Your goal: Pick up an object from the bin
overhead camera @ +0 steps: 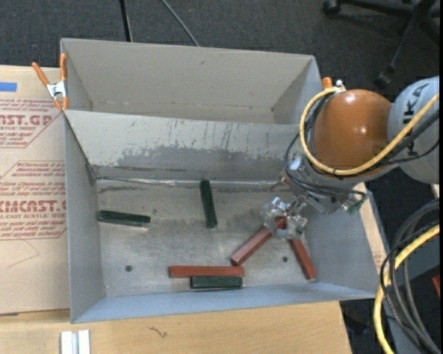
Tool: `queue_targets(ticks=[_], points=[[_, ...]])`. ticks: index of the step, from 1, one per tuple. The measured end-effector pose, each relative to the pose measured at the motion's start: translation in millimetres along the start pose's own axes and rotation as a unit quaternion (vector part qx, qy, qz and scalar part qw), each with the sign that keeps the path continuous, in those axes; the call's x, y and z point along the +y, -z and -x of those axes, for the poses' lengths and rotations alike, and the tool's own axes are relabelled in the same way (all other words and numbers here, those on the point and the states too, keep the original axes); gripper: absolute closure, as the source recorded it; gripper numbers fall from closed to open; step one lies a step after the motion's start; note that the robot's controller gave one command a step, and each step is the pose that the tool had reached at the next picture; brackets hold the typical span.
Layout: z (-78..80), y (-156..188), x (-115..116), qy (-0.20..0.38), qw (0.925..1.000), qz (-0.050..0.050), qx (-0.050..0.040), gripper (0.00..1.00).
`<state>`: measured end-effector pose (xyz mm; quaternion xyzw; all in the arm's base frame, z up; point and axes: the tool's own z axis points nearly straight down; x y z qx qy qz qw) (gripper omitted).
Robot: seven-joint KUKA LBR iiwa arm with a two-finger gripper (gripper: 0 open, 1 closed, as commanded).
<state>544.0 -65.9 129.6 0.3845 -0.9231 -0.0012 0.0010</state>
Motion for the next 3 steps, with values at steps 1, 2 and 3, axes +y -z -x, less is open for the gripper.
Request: queue_targets(ticks=[1,2,3], points=[[44.9,-15,19,0.020,0.9998,0.000,-0.0026,1.00],[42.7,-14,17,0.018,0.9998,-0.001,-0.0020,0.00],[54.5,-61,44,-0.018,0.9998,-0.001,-0.0028,0.00]])
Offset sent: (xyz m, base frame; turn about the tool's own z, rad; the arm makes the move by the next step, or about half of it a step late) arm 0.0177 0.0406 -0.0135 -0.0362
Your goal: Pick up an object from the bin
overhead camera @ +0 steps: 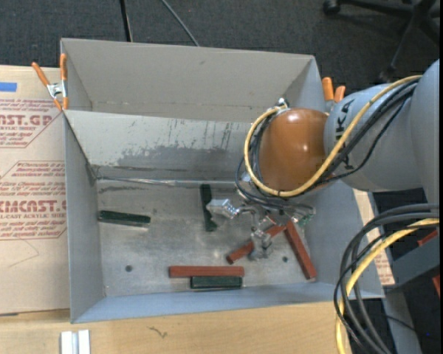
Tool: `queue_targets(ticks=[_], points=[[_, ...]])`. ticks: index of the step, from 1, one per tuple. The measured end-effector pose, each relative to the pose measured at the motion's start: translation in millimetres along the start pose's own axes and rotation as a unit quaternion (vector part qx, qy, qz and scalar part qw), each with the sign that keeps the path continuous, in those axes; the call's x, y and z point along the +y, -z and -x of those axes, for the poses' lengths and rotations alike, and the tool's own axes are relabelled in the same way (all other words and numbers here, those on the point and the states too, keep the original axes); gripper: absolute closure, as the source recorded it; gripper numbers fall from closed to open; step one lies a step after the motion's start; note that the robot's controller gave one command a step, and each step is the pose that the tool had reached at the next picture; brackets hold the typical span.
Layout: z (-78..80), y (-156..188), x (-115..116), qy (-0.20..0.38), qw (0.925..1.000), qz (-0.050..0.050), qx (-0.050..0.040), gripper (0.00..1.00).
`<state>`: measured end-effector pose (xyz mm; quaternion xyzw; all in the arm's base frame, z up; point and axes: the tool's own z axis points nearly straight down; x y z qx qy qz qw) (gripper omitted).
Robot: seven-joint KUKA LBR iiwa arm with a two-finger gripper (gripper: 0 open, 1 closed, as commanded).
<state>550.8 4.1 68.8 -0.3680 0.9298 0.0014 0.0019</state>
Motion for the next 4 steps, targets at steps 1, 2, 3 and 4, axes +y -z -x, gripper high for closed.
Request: queue_targets(ticks=[1,2,3,4], points=[[13.3,2,-33,0.265,0.9642,-0.001,-0.0003,0.00],[13.2,2,-32,0.264,0.9645,-0.001,-0.0003,1.00],[-22.9,113,-55,0.262,0.9651,-0.004,0.0002,1.00],[-54.4,199,-44,0.276,0.9611,-0.004,0.0003,1.00]])
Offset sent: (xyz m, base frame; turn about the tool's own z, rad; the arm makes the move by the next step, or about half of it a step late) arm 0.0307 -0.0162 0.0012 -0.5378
